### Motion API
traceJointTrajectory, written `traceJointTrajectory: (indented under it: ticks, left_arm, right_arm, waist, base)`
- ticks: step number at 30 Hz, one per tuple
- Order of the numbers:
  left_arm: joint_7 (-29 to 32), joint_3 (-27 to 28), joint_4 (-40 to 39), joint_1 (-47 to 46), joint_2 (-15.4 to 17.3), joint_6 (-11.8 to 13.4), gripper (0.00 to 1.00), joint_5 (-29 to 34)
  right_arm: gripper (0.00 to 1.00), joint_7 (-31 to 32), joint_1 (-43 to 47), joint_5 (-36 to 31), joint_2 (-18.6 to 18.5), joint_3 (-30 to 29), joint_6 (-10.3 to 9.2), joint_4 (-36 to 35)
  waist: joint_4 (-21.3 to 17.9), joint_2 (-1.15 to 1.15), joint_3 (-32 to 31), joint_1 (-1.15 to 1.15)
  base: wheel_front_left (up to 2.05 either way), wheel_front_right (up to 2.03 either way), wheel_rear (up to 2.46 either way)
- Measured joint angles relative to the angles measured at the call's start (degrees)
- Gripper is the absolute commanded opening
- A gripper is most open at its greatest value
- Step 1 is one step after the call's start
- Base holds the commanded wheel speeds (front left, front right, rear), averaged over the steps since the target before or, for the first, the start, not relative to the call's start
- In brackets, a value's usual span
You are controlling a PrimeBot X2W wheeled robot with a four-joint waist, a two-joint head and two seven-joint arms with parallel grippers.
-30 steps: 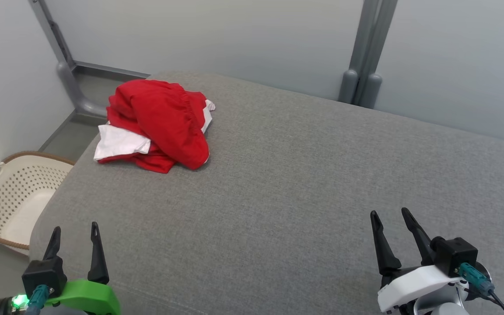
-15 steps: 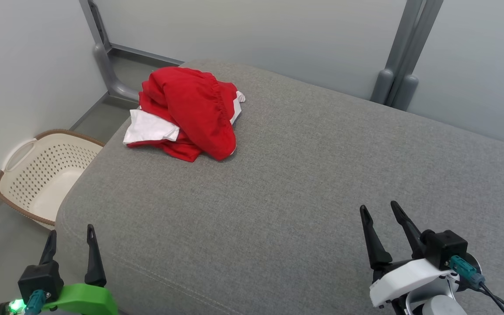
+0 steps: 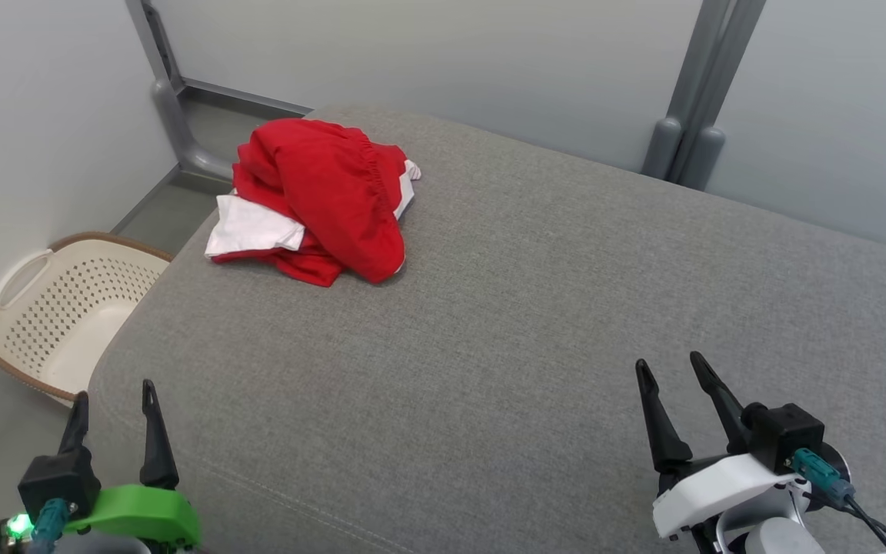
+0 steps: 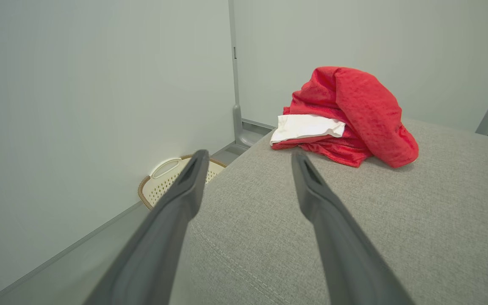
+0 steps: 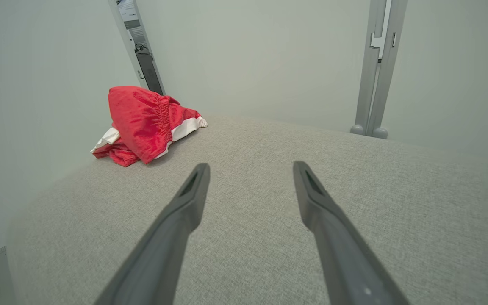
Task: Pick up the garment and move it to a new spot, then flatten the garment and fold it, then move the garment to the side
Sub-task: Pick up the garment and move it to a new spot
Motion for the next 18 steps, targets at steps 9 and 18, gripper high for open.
traceJointTrajectory:
  ticks: [9, 18]
  left_arm:
    - [-0.8, 1.6, 0.2, -9.2, 1.6, -1.2, 1.0, -2.3]
    - [-1.6, 3.6, 2.7, -22.8, 4.5, -2.9, 1.0, -4.3]
  right_arm:
    - [1.0, 0.3, -2.3, -2.8, 0.0, -1.7, 0.0, -2.0]
    - [1.0, 1.3, -4.7, -5.3, 0.0, -4.5, 0.0, -5.6]
  waist:
    - [-4.3, 0.0, 3.5, 0.0]
    - [-9.5, 0.0, 9.7, 0.0]
  base:
    - [0.0, 0.0, 0.0]
    - [0.0, 0.0, 0.0]
